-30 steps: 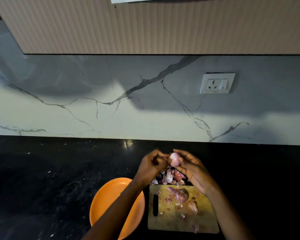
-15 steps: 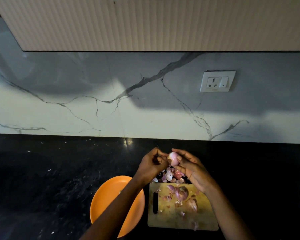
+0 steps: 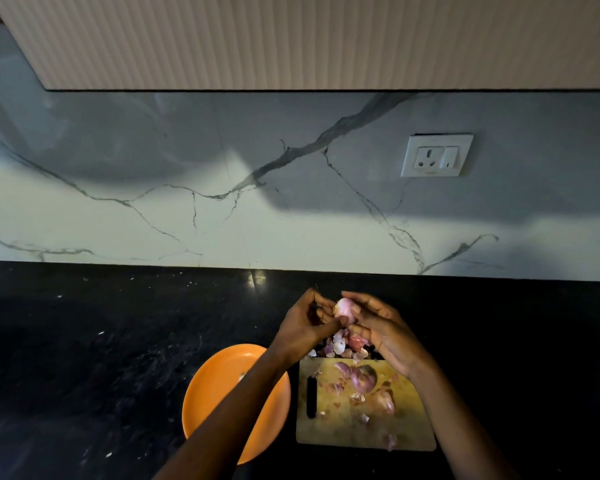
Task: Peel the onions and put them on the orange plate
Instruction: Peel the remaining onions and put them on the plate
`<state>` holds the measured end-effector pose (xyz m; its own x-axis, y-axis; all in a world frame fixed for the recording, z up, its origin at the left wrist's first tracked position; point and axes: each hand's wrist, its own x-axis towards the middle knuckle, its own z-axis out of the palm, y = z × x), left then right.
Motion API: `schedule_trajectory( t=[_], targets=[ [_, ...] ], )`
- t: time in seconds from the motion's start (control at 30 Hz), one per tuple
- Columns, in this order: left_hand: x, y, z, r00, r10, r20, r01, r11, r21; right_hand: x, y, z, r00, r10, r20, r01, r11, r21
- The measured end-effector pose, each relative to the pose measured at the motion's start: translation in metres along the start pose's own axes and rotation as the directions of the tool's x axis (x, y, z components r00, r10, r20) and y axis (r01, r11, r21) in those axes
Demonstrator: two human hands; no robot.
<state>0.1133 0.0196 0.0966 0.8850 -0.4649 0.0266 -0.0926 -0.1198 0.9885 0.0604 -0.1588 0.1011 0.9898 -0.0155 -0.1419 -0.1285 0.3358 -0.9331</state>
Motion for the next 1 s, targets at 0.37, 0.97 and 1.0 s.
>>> schedule_trajectory(
  t=[0.37, 0.97, 1.0],
  targets=[
    [0.002, -0.004, -0.007, 1.0, 0.013, 0.02, -0.014, 1.0, 0.009, 0.0, 0.0, -0.001, 1.0, 0.015, -0.011, -0.015, 0.999, 0.03],
    [-0.003, -0.005, 0.007, 0.997, 0.074, -0.01, -0.074, 0.972, -0.222, -0.001, -0.002, 0.001, 0.999, 0.006, -0.048, 0.0, 0.993, 0.118],
    [-0.002, -0.006, 0.009, 0.997, 0.068, -0.041, -0.076, 0.969, -0.233, -0.001, -0.002, 0.001, 0.999, 0.008, -0.046, -0.002, 0.992, 0.128]
  ],
)
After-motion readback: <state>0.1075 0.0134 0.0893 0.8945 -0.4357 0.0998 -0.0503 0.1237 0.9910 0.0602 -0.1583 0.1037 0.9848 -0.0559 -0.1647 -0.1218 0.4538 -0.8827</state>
